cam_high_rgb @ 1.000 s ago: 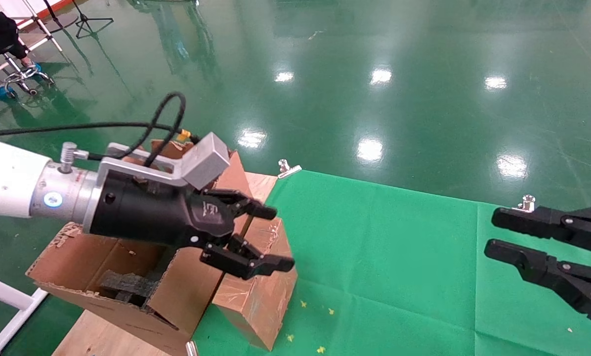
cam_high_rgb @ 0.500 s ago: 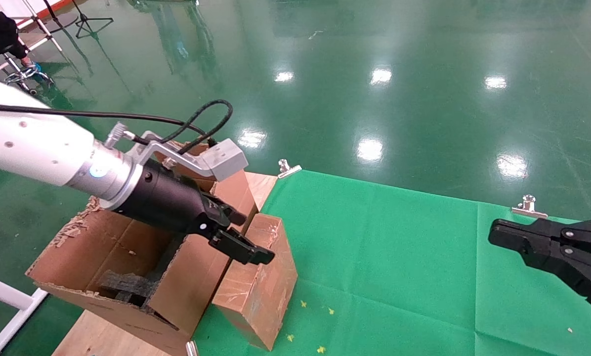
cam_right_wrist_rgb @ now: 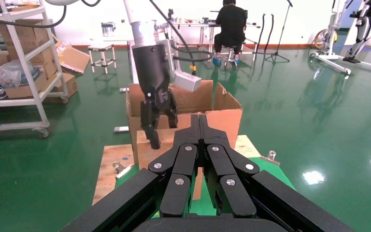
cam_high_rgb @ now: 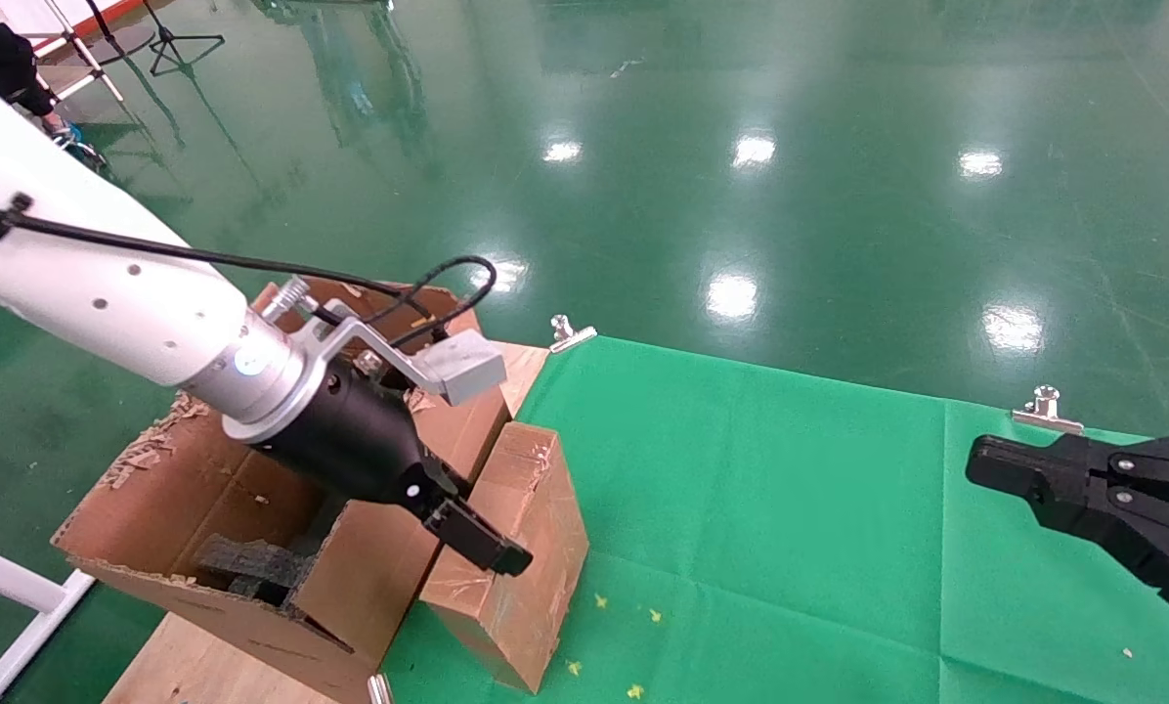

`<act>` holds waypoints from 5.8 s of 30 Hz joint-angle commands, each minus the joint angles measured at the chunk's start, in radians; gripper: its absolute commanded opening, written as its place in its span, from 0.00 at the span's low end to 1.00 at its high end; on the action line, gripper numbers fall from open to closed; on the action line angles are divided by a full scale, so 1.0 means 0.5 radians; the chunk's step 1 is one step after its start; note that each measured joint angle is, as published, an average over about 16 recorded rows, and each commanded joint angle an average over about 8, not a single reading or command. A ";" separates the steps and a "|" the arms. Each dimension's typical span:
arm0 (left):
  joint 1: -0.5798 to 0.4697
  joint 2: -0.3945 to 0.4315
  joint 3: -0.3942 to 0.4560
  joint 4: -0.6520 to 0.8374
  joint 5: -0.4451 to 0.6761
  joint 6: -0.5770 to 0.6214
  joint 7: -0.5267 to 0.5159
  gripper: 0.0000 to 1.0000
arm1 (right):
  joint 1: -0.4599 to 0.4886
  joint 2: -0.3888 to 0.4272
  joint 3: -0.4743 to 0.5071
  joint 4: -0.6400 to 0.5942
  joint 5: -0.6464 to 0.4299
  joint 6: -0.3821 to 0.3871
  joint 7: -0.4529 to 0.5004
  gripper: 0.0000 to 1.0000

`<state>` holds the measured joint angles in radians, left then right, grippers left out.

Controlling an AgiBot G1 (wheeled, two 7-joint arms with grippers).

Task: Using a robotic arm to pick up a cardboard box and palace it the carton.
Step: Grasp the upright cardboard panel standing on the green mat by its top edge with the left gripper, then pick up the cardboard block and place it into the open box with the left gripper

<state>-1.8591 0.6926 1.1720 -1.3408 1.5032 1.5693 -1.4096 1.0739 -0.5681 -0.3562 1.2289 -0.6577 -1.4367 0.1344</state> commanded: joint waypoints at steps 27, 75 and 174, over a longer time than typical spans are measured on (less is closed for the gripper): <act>-0.032 0.027 0.102 0.000 -0.001 -0.006 -0.045 0.00 | 0.000 0.000 0.000 0.000 0.000 0.001 0.000 1.00; -0.776 -0.558 -0.190 0.806 0.475 -0.177 0.582 0.00 | 0.000 0.000 0.000 0.000 0.000 0.001 0.000 1.00; 0.590 0.263 -0.191 2.731 0.246 -1.535 1.393 1.00 | -0.001 0.001 0.000 -0.001 0.001 0.001 0.000 1.00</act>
<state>-1.5663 0.8229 1.0770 0.0248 1.6271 0.8044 -0.7097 1.0736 -0.5678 -0.3562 1.2284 -0.6574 -1.4361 0.1342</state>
